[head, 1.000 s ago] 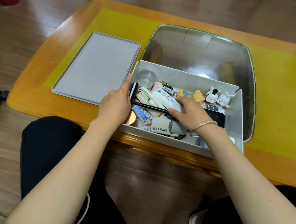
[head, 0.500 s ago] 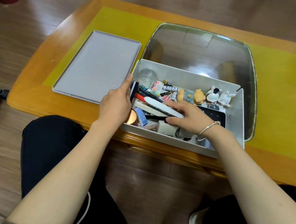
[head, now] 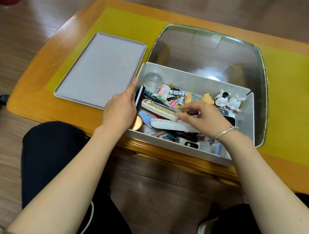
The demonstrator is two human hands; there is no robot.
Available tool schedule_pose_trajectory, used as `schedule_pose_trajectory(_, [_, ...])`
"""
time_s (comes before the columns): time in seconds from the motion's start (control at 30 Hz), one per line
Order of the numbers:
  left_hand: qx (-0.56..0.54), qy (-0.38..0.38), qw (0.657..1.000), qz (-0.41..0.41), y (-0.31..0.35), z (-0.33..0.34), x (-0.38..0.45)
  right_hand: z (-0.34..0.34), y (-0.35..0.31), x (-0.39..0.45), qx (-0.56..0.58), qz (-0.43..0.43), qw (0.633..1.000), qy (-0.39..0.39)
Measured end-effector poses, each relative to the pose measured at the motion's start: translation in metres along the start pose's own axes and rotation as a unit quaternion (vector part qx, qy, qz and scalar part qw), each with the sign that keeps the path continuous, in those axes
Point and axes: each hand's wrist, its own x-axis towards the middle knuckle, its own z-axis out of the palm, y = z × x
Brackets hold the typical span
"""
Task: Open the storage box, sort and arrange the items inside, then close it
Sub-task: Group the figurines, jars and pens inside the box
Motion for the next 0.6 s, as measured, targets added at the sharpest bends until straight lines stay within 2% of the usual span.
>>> schedule_pose_trajectory(0.07, [-0.01, 0.003, 1.0, 0.008, 0.0, -0.001, -0.001, 0.002, 0.001, 0.021, -0.062, 0.004, 0.997, 0.045])
schedule_pose_trajectory(0.13, [-0.012, 0.007, 1.0, 0.015, 0.0, -0.001, -0.001, 0.004, 0.001, 0.043, -0.118, 0.015, 0.992, 0.047])
schedule_pose_trajectory(0.33, [-0.012, 0.007, 1.0, 0.007, 0.0, 0.0, -0.001, 0.023, 0.002, 0.086, -0.226, 0.032, 0.973, -0.04])
schedule_pose_trajectory(0.6, [-0.028, 0.009, 1.0, 0.003, 0.0, -0.001, -0.001, 0.034, 0.004, 0.085, -0.299, -0.015, 0.951, -0.078])
